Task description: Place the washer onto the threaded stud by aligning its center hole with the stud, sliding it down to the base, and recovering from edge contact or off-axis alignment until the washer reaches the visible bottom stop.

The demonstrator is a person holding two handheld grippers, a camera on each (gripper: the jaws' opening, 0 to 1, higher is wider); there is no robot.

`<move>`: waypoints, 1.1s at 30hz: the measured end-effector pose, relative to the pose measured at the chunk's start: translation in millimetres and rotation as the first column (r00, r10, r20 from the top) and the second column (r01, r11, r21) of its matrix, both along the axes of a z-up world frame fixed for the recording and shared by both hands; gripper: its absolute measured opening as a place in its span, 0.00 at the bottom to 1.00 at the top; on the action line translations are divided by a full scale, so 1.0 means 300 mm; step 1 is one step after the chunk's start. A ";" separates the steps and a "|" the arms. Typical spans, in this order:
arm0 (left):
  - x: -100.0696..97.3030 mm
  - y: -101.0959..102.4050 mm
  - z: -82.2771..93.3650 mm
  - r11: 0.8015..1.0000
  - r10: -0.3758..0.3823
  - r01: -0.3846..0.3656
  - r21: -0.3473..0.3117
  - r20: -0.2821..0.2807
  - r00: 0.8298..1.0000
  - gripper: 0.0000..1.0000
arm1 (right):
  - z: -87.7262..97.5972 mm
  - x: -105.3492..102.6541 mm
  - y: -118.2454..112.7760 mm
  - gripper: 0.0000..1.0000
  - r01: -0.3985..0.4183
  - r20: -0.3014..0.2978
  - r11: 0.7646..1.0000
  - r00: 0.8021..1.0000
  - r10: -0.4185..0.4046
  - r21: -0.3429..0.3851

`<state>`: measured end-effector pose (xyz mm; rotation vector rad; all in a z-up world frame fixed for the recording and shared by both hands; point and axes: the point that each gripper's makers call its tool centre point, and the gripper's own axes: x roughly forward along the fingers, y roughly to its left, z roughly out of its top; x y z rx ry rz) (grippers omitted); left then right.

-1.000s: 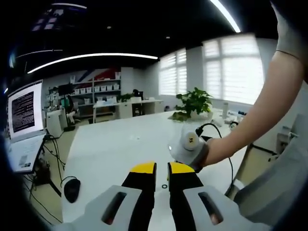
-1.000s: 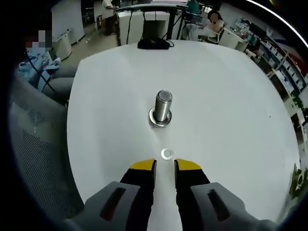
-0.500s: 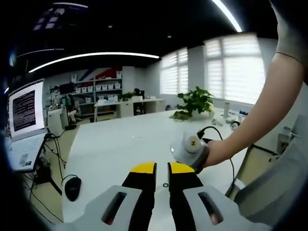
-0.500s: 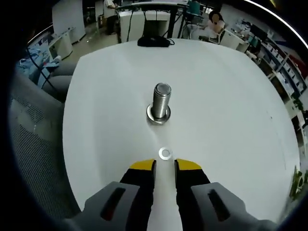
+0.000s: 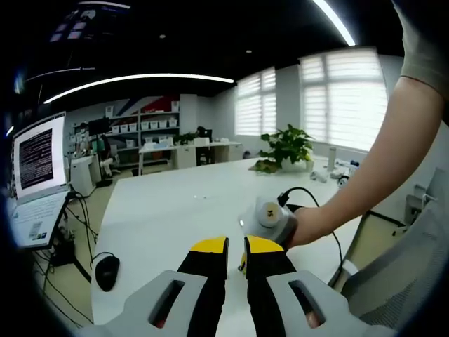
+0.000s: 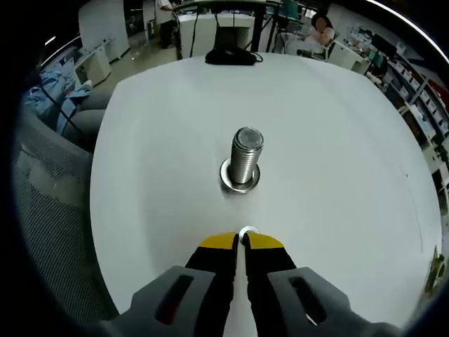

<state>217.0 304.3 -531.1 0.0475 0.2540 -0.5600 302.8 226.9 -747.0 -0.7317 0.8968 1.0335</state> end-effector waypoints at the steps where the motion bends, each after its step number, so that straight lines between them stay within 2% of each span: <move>1: 0.000 -0.001 0.000 1.000 -0.001 0.001 0.000 0.000 1.000 0.07 | -0.001 0.001 0.000 0.07 0.019 -0.011 1.000 1.000 -0.019 0.005; 2: 0.000 -0.001 0.000 1.000 -0.001 0.001 0.003 0.001 1.000 0.07 | 0.001 -0.001 0.001 0.07 0.046 -0.026 0.999 0.999 -0.045 0.009; 12: -0.002 -0.003 -0.001 1.000 -0.003 0.003 0.009 0.003 1.000 0.06 | 0.007 -0.008 -0.004 0.05 0.102 -0.047 0.994 0.994 -0.101 0.033; 15: 0.000 -0.003 0.002 1.000 -0.003 0.003 0.011 0.007 1.000 0.06 | 0.021 -0.011 -0.028 0.04 0.088 -0.023 0.996 0.996 -0.088 0.027; 25: -0.002 -0.006 0.000 1.000 -0.006 0.005 0.013 0.005 1.000 0.06 | 0.123 0.033 -0.072 0.04 0.126 0.033 0.988 0.991 -0.130 0.088; 33: -0.003 -0.005 0.001 1.000 -0.004 0.004 0.017 0.006 1.000 0.06 | 0.232 0.062 -0.094 0.04 0.141 0.095 0.977 0.983 -0.158 0.161</move>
